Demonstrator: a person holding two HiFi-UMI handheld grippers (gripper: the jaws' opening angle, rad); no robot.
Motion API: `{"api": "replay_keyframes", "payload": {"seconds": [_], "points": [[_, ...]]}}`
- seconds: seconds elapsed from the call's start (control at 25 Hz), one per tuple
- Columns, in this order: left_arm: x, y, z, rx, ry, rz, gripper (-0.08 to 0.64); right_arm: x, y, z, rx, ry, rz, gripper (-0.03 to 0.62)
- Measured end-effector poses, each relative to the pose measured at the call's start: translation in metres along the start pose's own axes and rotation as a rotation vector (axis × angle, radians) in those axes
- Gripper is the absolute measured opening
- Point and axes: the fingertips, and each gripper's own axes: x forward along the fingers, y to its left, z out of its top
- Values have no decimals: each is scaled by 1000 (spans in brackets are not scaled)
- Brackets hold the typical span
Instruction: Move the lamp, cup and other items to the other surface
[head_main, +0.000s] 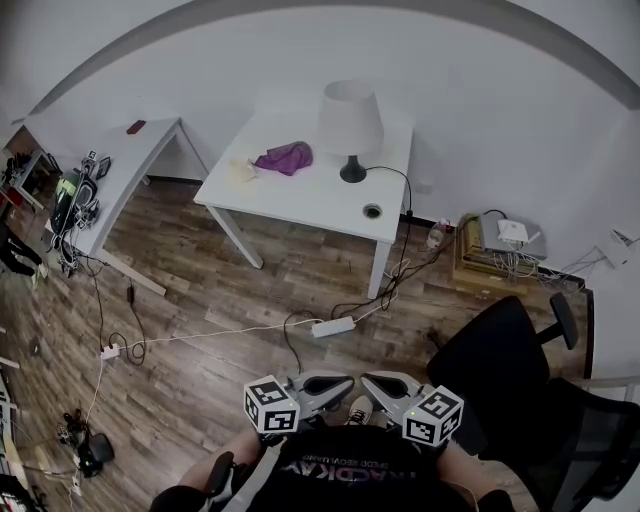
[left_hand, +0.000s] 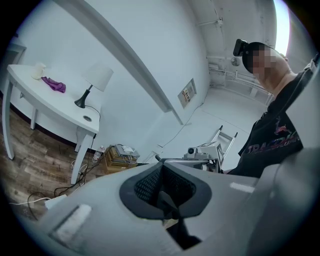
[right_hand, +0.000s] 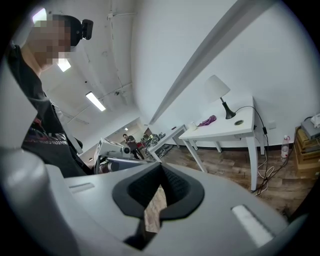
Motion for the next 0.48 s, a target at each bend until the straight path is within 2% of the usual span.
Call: {"api": "replay_keyframes", "payload": {"seconds": [0.24,0.48], "points": [[-5,-10,1,20,4,-40,3,4,5,7,8,-27,25,6],[-20,-29,7,136,42,-145,5,22,24,22,-43,-53,90,6]]}}
